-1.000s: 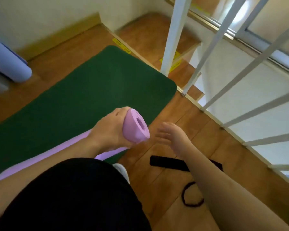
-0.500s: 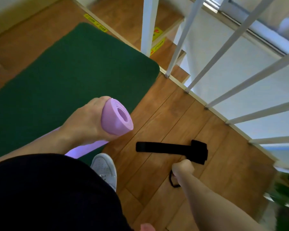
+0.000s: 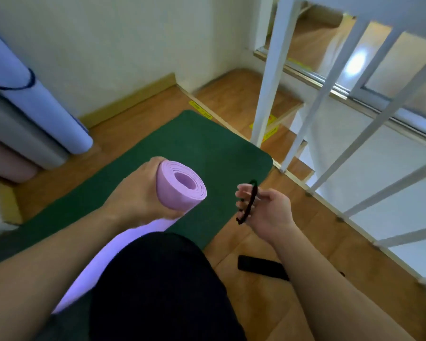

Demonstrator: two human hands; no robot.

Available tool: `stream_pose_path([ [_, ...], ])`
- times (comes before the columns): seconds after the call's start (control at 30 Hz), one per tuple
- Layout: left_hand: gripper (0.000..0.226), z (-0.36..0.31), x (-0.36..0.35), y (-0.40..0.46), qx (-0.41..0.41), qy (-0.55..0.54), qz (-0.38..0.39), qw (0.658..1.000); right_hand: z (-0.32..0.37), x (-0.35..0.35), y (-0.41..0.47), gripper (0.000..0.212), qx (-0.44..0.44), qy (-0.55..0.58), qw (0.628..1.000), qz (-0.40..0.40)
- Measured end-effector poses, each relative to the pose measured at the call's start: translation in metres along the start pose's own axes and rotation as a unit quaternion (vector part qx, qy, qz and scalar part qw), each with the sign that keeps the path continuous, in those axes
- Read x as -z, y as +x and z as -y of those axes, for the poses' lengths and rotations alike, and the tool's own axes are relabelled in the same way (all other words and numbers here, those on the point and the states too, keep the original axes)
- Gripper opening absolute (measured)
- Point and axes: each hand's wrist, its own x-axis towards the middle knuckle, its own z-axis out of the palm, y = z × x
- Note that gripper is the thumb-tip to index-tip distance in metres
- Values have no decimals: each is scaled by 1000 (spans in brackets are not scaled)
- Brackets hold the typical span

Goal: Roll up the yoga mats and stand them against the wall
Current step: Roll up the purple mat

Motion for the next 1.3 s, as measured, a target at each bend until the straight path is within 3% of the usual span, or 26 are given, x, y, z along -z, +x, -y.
stream_pose_path([
  [0.13,89,-2,79,-51,8,7,-95,995,38,-140,-42,49,72,-224,960,153],
  [0.23,90,-2,134,-105,39,-2,-176,984,34,-228,-90,20,125,-409,871,241],
  [0.3,95,2,163,-145,60,-48,-245,966,13,-276,-125,15,186,-524,795,244],
  [0.37,97,7,185,-186,67,-104,-304,945,-16,-317,-157,33,254,-600,716,250],
  [0.47,98,16,201,-243,75,-151,-366,915,-62,-362,-203,98,277,-691,591,313],
  [0.53,97,21,201,-275,85,-175,-391,900,-92,-385,-230,125,265,-735,504,369],
  [0.63,96,34,189,-309,107,-194,-417,882,-139,-404,-260,131,254,-781,404,403],
  [0.8,101,49,175,-340,128,-231,-424,866,-199,-418,-271,133,288,-824,293,391],
  [0.9,103,59,187,-358,120,-236,-386,884,-218,-421,-272,123,312,-825,278,380],
  [1.0,107,67,207,-378,181,-190,-251,932,-223,-420,-275,99,333,-826,264,369],
  [1.07,85,58,223,-391,182,-226,-192,938,-223,-420,-276,87,331,-825,264,375],
  [1.17,31,35,236,-396,166,-297,-221,914,-227,-420,-274,76,346,-825,261,364],
  [1.23,24,30,231,-389,212,-194,-277,917,-233,-418,-272,73,361,-822,258,358],
  [1.3,22,24,220,-380,275,-97,-338,895,-237,-416,-273,65,379,-803,266,375],
])
